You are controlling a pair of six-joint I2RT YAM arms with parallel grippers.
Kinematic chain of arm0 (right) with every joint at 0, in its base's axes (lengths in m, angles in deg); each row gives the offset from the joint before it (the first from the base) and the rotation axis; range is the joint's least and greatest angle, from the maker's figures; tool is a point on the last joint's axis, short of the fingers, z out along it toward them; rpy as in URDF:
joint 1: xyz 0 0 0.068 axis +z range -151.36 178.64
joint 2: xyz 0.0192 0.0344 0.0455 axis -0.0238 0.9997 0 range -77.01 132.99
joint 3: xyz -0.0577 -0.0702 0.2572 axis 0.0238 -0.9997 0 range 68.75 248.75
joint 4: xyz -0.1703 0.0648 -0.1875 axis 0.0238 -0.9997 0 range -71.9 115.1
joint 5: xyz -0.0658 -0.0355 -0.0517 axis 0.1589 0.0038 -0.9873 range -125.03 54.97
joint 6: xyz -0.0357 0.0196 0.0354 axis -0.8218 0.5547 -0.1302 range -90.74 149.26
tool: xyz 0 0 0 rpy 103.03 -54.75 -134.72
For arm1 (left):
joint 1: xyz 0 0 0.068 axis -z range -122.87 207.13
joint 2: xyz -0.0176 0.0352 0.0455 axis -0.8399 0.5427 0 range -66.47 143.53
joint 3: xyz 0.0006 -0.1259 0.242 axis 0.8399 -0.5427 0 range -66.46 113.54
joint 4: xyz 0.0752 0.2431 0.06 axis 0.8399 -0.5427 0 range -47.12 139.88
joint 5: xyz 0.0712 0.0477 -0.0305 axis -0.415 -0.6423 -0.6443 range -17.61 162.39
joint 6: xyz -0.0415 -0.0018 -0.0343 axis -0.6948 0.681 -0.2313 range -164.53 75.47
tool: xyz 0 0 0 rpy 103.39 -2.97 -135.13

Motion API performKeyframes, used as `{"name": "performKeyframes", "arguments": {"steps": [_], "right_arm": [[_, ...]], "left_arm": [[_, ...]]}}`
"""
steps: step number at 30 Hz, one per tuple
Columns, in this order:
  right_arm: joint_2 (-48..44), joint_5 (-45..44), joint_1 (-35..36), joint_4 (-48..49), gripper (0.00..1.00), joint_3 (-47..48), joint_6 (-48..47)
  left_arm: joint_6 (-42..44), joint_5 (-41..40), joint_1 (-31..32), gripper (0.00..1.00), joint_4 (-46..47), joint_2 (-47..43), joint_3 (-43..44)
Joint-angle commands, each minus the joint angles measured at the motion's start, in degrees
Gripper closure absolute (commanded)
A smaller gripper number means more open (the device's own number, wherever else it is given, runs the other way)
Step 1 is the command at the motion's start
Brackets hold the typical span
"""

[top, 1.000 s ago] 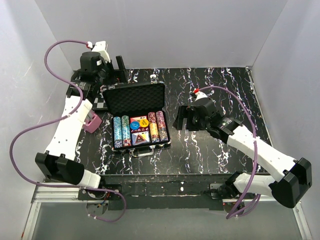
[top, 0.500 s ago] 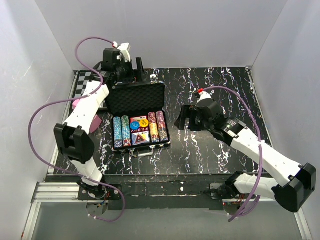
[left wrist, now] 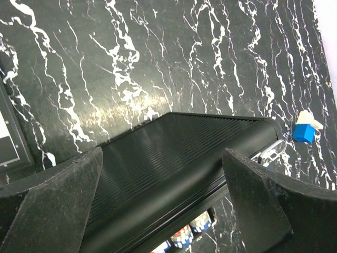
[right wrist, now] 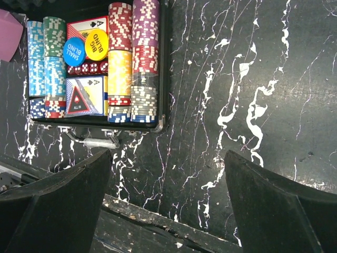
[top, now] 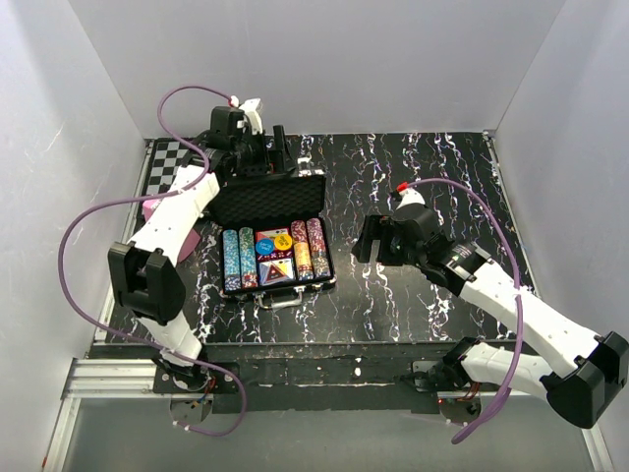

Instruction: Pack up texas hold em set

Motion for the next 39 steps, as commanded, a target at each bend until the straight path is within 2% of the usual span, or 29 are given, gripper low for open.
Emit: {"name": "performKeyframes", "arguments": {"steps": [1, 14, 22, 27, 33, 39], "right_arm": [[-1.1, -1.7, -0.1, -0.1, 0.06, -0.1, 0.6], [-2.6, -3.6, -0.2, -1.2, 0.06, -0.6, 1.4], [-4.4, -4.7, -0.2, -1.4, 0.06, -1.4, 1.9], [-3.8, -3.8, -0.2, -1.4, 0.06, -1.4, 2.1], [-1.7, -0.6, -0.1, -0.4, 0.08, -1.8, 2.8], [1.8, 4.3, -0.1, 1.6, 0.12, -3.1, 4.9]], "left_arm": [[-2.8, 2.0, 0.3, 0.02, 1.3, -6.2, -4.5], [-8.6, 5.3, 1.6, 0.02, 4.5, -14.7, -13.5], [-7.0, 0.4, 1.6, 0.02, 4.7, -22.0, -17.5], [-5.2, 1.0, 1.6, 0.02, 4.8, -23.4, -23.0], [-0.4, 2.0, 5.4, 0.02, 3.5, -23.7, -28.9], [-1.4, 1.1, 9.7, 0.02, 3.7, -24.0, -36.8]]}}
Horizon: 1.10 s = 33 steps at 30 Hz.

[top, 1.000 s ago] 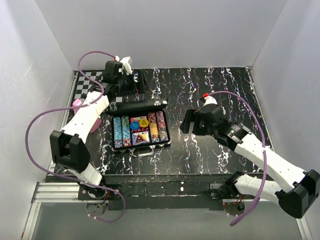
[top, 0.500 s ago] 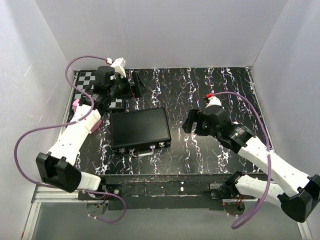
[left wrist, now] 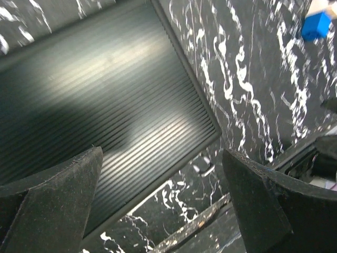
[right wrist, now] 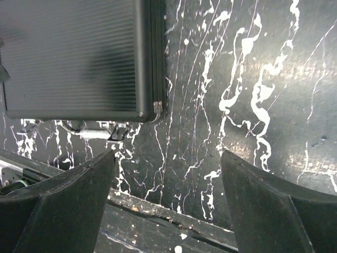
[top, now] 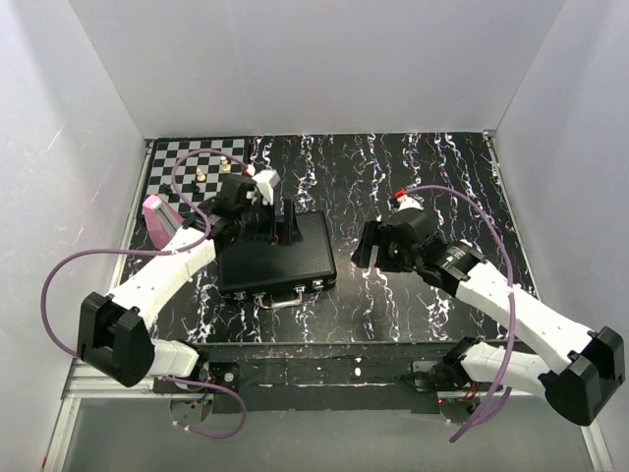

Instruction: Pack up texas hold em set

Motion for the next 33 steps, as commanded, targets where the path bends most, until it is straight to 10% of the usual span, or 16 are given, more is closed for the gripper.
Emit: {"name": "performKeyframes", "arguments": {"steps": [1, 33], "right_arm": [[2.2, 4.0, 0.0, 2.3, 0.13, -1.5, 2.3], [19.5, 2.3, 7.4, 7.6, 0.16, 0.0, 5.7]], "left_arm": [[0.6, -0.4, 2.5, 0.02, -0.3, -1.4, -4.3], [-2.4, -3.1, 7.7, 0.02, -7.2, 13.6, -11.6]]}}
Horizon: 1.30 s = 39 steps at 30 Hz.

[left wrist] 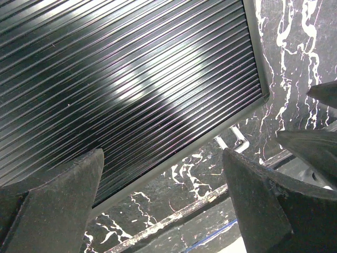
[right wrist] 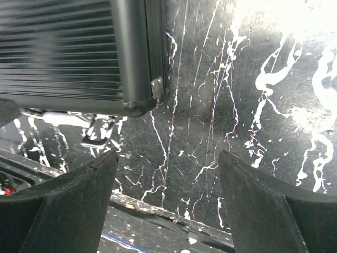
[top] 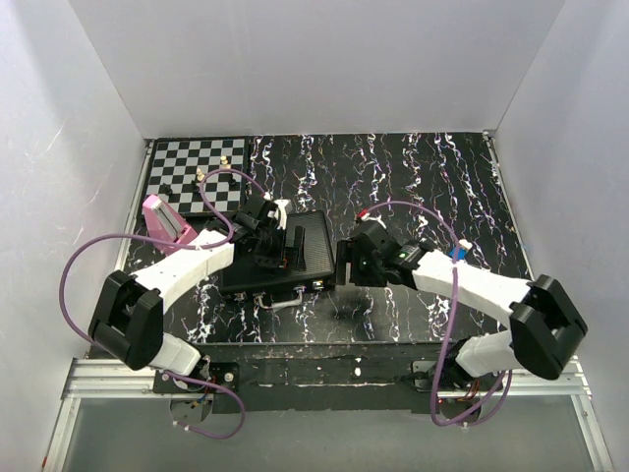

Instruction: Pack up texas hold em set

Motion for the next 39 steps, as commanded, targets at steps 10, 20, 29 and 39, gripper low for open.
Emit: {"name": "performKeyframes", "arguments": {"steps": [10, 20, 29, 39], "right_arm": [[6.0, -3.7, 3.1, -0.5, 0.18, 6.0, 0.7], [12.5, -1.6, 4.3, -2.0, 0.2, 10.4, -0.3], [12.2, -2.8, 8.2, -4.5, 0.2, 6.6, 2.7], [12.6, -4.2, 9.2, -6.1, 0.2, 6.8, 3.3]], "left_arm": [[0.7, 0.5, 0.7, 0.02, -4.1, 5.9, -4.3], [1.5, 0.3, 0.7, 0.02, -4.5, 5.8, -3.7], [1.6, 0.1, 0.7, 0.02, -4.6, 5.6, -3.6], [1.6, 0.3, 0.7, 0.02, -4.7, 5.4, -3.5]]}}
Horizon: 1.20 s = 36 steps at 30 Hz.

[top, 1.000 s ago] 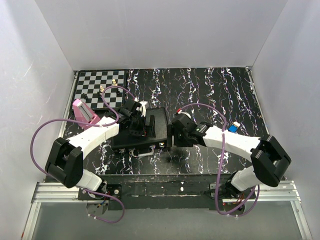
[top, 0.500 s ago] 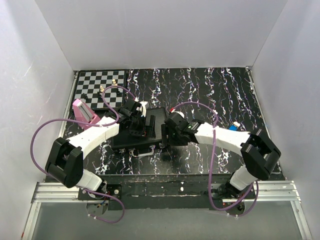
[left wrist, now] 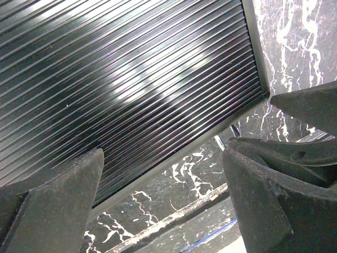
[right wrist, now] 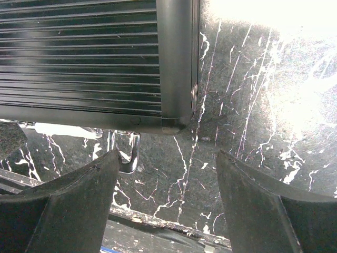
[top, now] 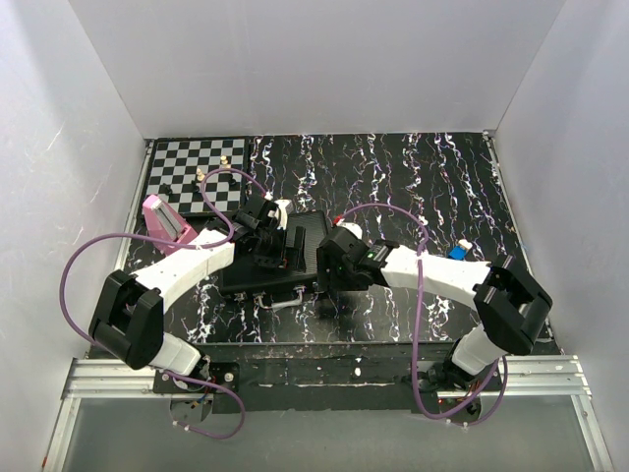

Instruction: Pack up texas hold em set

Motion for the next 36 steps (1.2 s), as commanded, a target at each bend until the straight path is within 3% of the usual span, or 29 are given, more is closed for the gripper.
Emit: {"name": "performKeyframes", "arguments": {"steps": [1, 36], "right_arm": [[0.1, 1.4, 1.5, -4.2, 0.2, -0.9, 0.4], [4.9, -9.2, 4.2, -6.5, 0.18, 0.8, 1.7]], "left_arm": [[0.7, 0.0, 0.6, 0.02, -4.0, 5.2, -4.1], [0.9, 0.1, 0.6, 0.02, -4.1, 5.0, -3.7]]}}
